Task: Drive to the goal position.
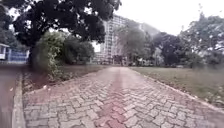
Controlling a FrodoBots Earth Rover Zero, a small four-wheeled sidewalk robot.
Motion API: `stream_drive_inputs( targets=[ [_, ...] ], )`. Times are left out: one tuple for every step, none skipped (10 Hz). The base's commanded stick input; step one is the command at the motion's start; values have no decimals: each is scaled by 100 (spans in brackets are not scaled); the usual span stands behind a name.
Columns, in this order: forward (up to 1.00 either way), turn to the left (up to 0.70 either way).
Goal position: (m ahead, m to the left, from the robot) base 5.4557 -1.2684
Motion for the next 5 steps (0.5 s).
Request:
stream_drive_inputs(
  targets=[
    [70, -10],
    [70, 0],
    [70, 0],
    [70, 0],
    [70, 0]
  ],
)
